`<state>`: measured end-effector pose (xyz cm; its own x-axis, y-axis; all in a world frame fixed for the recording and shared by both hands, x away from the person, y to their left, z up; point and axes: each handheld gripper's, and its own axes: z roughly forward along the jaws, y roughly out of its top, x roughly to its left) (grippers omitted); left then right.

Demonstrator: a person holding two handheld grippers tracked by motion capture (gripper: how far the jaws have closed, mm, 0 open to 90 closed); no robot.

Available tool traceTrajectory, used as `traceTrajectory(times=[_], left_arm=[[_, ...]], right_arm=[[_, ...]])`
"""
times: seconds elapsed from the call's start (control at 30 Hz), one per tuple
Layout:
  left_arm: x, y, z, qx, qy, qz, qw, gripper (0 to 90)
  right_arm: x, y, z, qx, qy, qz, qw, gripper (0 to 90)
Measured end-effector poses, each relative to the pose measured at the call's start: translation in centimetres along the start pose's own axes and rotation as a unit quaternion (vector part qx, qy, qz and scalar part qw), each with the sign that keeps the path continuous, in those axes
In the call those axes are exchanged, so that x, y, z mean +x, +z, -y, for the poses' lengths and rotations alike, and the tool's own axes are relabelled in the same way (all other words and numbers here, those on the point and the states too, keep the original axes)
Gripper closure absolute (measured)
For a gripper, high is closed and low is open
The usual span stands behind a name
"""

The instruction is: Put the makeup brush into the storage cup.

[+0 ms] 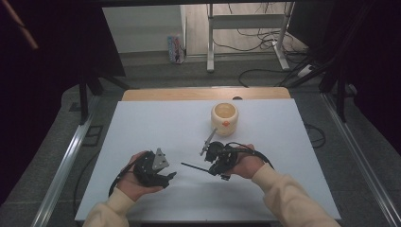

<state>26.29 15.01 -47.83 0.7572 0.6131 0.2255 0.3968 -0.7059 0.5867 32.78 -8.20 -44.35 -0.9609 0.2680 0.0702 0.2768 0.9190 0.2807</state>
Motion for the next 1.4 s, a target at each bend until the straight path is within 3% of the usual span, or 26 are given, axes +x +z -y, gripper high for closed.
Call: traceTrajectory(times=[0.13,0.4,0.5,0.67,0.77,0.97,1.13,1.4], left_arm=[[-0.5,0.5,-0.7,-0.003,0.012,0.0,0.9999,30.1],[-1.4,1.6,-2.0,0.0,0.051,0.007,0.9987,36.3],[-1.9,1.9,-2.5,-0.002,0.076,0.016,0.997,40.8],[-2.8,2.5,-3.1,0.001,0.102,0.028,0.9944,46.3],[-3.1,2.8,-3.3,0.003,0.111,0.024,0.9935,50.1],[-4.0,3.6,-3.9,0.005,0.145,0.022,0.9892,58.4],[-4.2,3.7,-3.9,0.008,0.15,0.022,0.9883,71.4],[-4.4,3.9,-3.8,0.02,0.173,0.048,0.9835,79.3]], right_arm=[[0.0,0.1,-0.2,-0.001,-0.012,-0.002,0.9999,86.1],[0.2,-0.1,-0.2,-0.006,-0.013,-0.009,0.9999,86.1],[0.1,0.0,-0.2,-0.003,-0.016,-0.026,0.9995,86.1],[-0.1,0.0,-0.2,-0.003,-0.011,-0.032,0.9994,86.1],[-0.2,0.0,-0.1,-0.002,-0.018,-0.04,0.999,86.0],[-0.1,0.0,-0.3,-0.007,-0.018,-0.053,0.9984,86.1],[-0.1,0.1,-0.3,-0.005,-0.017,-0.058,0.9982,86.0],[-0.4,0.0,-0.3,-0.009,-0.007,-0.064,0.9979,83.9]])
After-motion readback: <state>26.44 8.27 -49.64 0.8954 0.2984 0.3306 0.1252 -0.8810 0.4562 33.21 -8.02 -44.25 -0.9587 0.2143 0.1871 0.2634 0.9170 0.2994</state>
